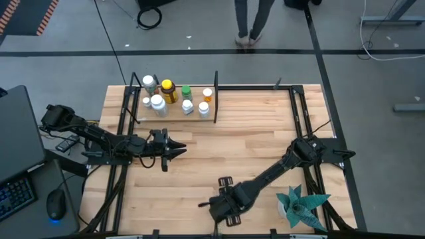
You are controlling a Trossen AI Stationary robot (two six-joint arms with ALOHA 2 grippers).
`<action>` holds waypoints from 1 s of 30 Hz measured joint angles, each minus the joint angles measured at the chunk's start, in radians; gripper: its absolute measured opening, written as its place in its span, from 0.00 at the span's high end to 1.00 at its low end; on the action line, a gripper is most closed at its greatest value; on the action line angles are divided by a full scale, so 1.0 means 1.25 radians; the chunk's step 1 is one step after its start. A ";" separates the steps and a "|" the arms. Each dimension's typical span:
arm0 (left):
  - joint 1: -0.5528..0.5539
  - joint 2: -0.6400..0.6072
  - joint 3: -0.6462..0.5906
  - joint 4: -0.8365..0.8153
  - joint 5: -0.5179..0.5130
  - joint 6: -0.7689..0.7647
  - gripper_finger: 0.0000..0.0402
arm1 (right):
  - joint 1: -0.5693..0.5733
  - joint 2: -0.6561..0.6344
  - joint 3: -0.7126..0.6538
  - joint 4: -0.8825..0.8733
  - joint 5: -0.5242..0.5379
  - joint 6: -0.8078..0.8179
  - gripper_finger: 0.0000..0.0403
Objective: Pick and place medicine bottles onto shelf by color
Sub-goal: Put the pink medicine bottle on the shelf
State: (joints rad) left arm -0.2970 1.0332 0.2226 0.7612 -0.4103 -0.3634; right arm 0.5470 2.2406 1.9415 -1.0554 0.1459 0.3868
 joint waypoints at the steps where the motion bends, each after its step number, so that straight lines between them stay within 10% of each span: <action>1: 0.000 0.000 0.000 0.000 0.000 0.000 0.73 | -0.013 0.000 0.000 0.000 0.001 -0.011 0.51; 30: 0.000 0.000 0.000 0.000 0.002 0.010 0.73 | -0.442 -0.002 0.001 0.074 -0.049 -0.308 0.52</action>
State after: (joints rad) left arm -0.2966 1.0332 0.2226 0.7609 -0.4082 -0.3514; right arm -0.0061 2.2387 1.9430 -0.9634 0.0845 0.0018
